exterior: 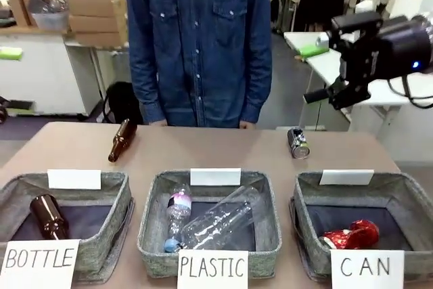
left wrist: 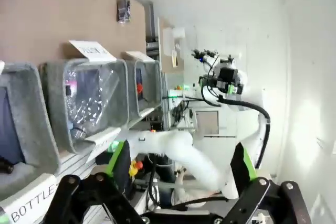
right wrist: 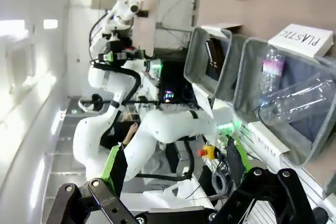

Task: Sort the can waste into the basket.
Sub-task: Pick up the can waste from the table and place it in the right Fabric basket.

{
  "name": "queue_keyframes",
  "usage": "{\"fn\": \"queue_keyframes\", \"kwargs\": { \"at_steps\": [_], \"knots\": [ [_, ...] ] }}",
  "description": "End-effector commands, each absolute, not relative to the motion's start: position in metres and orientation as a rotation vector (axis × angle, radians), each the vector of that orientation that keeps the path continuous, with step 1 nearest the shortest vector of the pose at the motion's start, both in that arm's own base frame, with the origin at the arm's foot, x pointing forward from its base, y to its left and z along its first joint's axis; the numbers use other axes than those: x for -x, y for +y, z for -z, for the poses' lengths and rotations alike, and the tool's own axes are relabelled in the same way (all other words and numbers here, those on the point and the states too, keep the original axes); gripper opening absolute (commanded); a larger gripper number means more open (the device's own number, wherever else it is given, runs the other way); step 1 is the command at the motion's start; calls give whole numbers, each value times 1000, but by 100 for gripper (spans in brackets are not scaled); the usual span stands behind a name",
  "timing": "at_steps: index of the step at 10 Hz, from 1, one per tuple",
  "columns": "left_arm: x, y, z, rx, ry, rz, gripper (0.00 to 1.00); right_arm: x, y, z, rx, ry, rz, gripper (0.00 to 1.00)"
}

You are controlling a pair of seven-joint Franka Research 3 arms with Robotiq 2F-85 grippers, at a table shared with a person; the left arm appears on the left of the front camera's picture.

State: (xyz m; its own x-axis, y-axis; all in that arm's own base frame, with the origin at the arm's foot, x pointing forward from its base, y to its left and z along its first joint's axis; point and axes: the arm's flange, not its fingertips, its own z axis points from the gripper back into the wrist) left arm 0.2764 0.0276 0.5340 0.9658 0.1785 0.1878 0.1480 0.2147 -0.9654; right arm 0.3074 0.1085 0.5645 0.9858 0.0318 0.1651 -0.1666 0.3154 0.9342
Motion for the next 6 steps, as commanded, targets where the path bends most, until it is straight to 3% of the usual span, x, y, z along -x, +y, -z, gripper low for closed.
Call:
{"fn": "queue_keyframes", "kwargs": {
  "at_steps": [1,6],
  "knots": [
    [-271,-7,-538,1376,-185,153,100,-304,106,-562,-1287,-27,-202,100],
    [-271,-7,-538,1376,-185,153,100,-304,106,-562,-1287,-27,-202,100]
  ]
}}
